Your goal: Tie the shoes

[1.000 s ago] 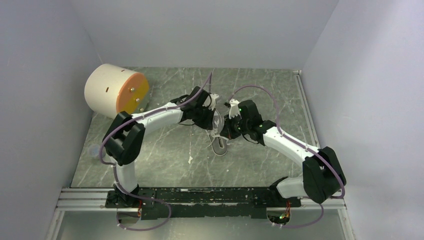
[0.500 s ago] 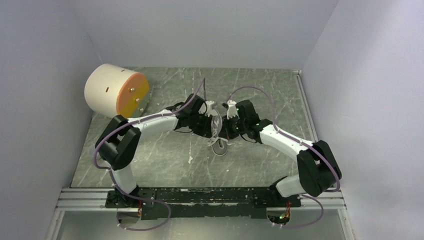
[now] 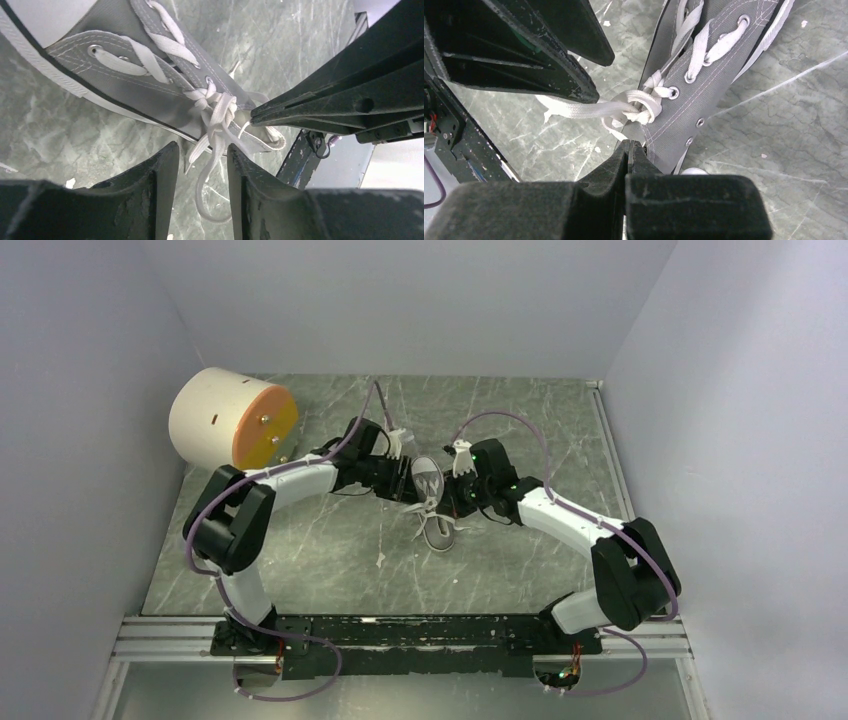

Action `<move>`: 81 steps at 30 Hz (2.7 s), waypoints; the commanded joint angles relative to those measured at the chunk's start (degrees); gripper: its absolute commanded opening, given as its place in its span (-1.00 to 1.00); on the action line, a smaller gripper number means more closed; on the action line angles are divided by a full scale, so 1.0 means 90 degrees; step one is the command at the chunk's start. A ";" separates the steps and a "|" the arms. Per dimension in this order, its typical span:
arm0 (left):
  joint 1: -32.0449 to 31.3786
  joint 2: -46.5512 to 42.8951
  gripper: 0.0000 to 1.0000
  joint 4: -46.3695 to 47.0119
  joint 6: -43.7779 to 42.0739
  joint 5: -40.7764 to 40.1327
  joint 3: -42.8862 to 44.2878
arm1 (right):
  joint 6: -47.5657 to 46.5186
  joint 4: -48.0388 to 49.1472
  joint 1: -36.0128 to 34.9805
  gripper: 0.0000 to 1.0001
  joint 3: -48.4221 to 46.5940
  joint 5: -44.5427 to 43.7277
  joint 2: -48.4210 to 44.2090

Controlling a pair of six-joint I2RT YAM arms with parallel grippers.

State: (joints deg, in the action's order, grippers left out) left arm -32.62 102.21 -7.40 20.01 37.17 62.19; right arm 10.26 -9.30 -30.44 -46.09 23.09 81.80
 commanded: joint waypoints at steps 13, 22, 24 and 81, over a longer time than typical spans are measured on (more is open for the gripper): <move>0.0110 0.0459 0.51 0.0997 -0.0159 0.1549 0.0145 | 0.0034 0.0231 0.0002 -1.00 -0.0346 -0.0160 0.0068; 0.0119 0.0416 0.55 0.1121 -0.0196 0.1652 -0.0089 | 0.0037 0.0263 -0.0003 -1.00 -0.0380 -0.0068 0.0193; 0.0109 0.0479 0.54 0.1147 -0.0177 0.1710 -0.0078 | 0.0050 0.0281 0.0000 -1.00 -0.0387 -0.0059 0.0212; 0.0021 0.0860 -0.40 0.1324 0.0067 0.1947 -0.0019 | 0.0288 0.0042 0.0356 -1.00 -0.0755 0.0294 0.0623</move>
State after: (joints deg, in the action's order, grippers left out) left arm -32.21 110.89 4.01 20.45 52.49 61.47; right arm 13.65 -9.10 -27.07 -53.01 25.89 91.00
